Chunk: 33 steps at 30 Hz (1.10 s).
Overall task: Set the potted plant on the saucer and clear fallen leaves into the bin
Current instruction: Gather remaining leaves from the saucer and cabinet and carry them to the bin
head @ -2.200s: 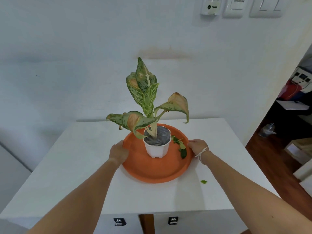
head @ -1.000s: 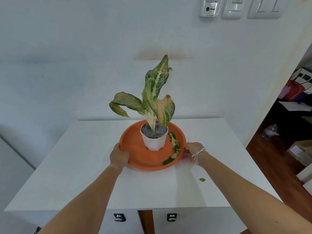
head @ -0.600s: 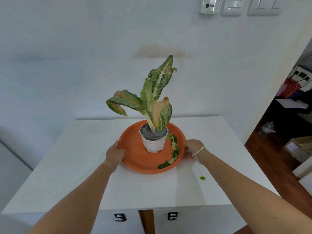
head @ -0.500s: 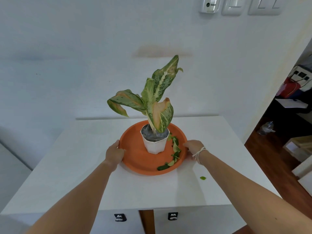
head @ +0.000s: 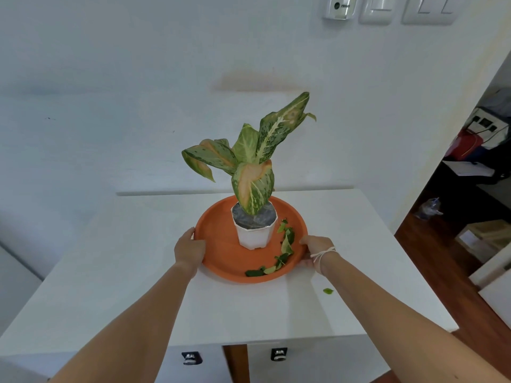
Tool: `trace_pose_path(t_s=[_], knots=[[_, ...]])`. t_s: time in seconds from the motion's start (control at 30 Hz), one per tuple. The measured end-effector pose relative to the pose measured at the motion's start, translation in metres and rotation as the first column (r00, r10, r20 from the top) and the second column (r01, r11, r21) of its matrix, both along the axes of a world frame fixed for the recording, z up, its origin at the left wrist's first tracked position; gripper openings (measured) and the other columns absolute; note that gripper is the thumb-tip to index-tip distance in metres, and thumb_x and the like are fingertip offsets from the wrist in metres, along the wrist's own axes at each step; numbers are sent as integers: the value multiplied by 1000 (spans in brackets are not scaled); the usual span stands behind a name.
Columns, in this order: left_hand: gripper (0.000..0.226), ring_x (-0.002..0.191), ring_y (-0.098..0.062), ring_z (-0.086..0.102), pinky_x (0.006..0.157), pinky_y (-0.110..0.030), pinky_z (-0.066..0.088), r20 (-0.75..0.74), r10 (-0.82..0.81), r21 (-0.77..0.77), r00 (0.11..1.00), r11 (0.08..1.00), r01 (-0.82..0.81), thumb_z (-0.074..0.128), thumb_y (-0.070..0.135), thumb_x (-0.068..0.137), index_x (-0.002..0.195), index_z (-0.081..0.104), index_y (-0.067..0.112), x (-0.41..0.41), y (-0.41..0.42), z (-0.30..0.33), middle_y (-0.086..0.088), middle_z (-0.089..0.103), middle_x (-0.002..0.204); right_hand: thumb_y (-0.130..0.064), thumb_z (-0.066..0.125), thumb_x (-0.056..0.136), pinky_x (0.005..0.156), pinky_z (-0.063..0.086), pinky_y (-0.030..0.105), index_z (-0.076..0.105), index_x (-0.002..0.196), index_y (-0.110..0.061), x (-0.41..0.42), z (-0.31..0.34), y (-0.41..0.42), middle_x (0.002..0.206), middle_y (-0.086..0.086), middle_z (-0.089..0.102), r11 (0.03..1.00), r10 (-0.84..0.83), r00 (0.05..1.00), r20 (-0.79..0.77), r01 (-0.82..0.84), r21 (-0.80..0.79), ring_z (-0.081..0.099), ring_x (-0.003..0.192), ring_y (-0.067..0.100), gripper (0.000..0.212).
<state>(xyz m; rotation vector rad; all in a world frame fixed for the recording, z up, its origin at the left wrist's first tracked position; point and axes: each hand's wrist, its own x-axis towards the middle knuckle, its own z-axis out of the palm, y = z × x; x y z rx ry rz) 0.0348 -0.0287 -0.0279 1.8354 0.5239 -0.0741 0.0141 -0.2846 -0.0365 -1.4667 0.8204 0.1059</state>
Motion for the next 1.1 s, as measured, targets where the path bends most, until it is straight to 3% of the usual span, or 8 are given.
trace_pose_path(t_s=[0.17, 0.3, 0.43, 0.53, 0.73, 0.8, 0.97, 1.1], knots=[[63, 137, -31, 37, 110, -37, 33, -8, 32, -9, 999, 999, -32, 42, 1, 86, 147, 31, 11, -5, -10, 2, -11, 38, 151, -3, 53, 76, 85, 56, 47, 56, 66, -4, -7, 7, 14, 74, 12, 60, 999, -47, 999, -12, 47, 25, 59, 72, 32, 10], [64, 133, -33, 40, 106, -38, 36, -10, 55, 2, 998, 998, -55, 43, 2, 86, 147, 29, 11, -13, -21, 4, -13, 42, 147, -4, 53, 74, 85, 55, 55, 63, 79, -2, -9, 4, 19, 84, 19, 67, 994, -87, 996, -13, 88, 63, 68, 86, 40, 11], [64, 128, -35, 44, 103, -41, 41, -27, 49, 41, 998, 998, -48, 41, 0, 85, 146, 30, 11, -18, -27, 4, -14, 45, 144, -1, 51, 78, 82, 56, 54, 55, 71, -5, -13, 5, 22, 75, 11, 61, 992, -66, 997, -25, 68, 109, 62, 64, 33, 9], [63, 124, -38, 48, 103, -48, 46, -42, 31, 39, 999, 999, -29, 39, 0, 84, 146, 30, 12, -14, -23, 3, -13, 44, 144, -2, 54, 74, 83, 56, 55, 57, 72, -5, -11, 1, 17, 87, 18, 66, 994, -33, 999, -12, 34, 108, 67, 78, 38, 4], [61, 114, -37, 53, 93, -48, 53, -69, -37, 35, 997, 999, 40, 38, -2, 84, 143, 36, 14, -7, -13, 3, -12, 49, 138, -14, 54, 76, 65, 44, 28, 54, 71, -11, -11, 11, 4, 78, 14, 58, 945, 156, 988, 15, -145, -294, 58, 74, 29, 6], [59, 113, -37, 54, 93, -48, 52, -69, -78, 83, 995, 993, 84, 39, -1, 82, 140, 41, 15, -3, -8, 2, -13, 53, 134, -19, 57, 77, 76, 44, 30, 59, 104, -12, -9, 13, -3, 106, 14, 58, 910, 206, 978, 45, -175, -376, 60, 99, 33, 28], [47, 111, -37, 52, 89, -40, 48, -114, -146, 494, 983, 850, 183, 44, 10, 85, 132, 44, 8, -3, -13, 3, -19, 48, 128, -38, 64, 77, 106, 41, 41, 44, 138, -18, -4, 27, -4, 142, 7, 43, 626, 565, 825, -18, -443, -642, 44, 131, 29, 68], [35, 111, -32, 52, 89, -37, 46, -74, -321, 877, 944, 430, 215, 43, 25, 90, 120, 56, 11, -17, -33, 10, -13, 55, 123, -60, 60, 75, 121, 3, 46, 13, 151, -21, 5, 29, 5, 160, 4, 14, 111, 686, 597, -416, -651, -751, 8, 149, 26, 98]])
